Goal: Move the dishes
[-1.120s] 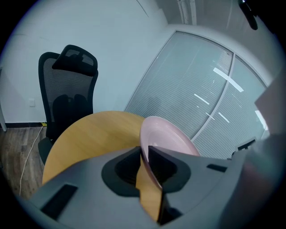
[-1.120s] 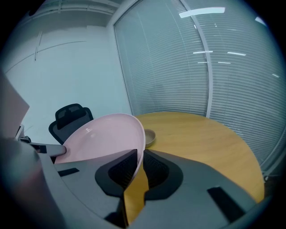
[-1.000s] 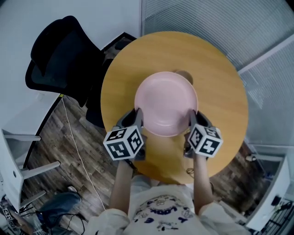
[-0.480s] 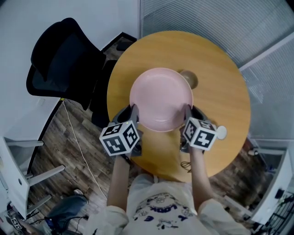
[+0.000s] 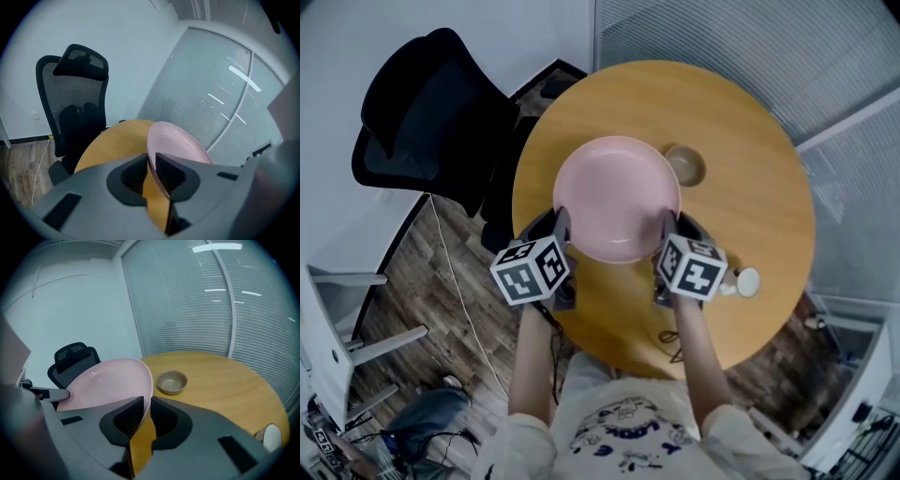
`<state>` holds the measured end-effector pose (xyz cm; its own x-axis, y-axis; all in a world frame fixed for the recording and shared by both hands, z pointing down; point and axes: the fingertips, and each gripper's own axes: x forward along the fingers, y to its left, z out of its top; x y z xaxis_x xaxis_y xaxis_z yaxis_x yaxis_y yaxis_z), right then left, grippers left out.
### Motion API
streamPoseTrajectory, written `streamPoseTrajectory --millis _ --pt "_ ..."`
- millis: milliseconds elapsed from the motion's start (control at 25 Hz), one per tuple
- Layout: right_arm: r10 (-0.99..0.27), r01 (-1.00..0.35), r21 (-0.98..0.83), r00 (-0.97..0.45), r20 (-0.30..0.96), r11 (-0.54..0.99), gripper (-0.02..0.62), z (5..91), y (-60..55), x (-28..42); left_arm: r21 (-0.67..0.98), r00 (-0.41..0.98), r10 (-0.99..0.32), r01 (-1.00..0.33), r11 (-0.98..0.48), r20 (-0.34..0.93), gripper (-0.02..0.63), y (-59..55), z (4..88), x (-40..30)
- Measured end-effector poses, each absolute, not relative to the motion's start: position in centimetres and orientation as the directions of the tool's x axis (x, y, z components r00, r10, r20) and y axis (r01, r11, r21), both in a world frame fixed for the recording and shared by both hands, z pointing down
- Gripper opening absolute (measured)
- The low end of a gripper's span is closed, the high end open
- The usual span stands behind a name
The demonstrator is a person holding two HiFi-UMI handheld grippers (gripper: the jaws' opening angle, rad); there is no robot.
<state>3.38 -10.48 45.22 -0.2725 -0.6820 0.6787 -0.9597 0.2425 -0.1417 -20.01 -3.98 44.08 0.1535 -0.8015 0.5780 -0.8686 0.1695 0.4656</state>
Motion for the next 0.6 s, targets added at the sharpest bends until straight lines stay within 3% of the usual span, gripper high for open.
streamPoseTrajectory --millis 600 --pt "-0.672 -0.962 -0.156 -0.270 0.690 0.225 0.041 50.2 -13.1 0.4 0.453 0.164 -0.770 -0.874 0.177 0.617 0.055 -6.8 49.8 -22.8"
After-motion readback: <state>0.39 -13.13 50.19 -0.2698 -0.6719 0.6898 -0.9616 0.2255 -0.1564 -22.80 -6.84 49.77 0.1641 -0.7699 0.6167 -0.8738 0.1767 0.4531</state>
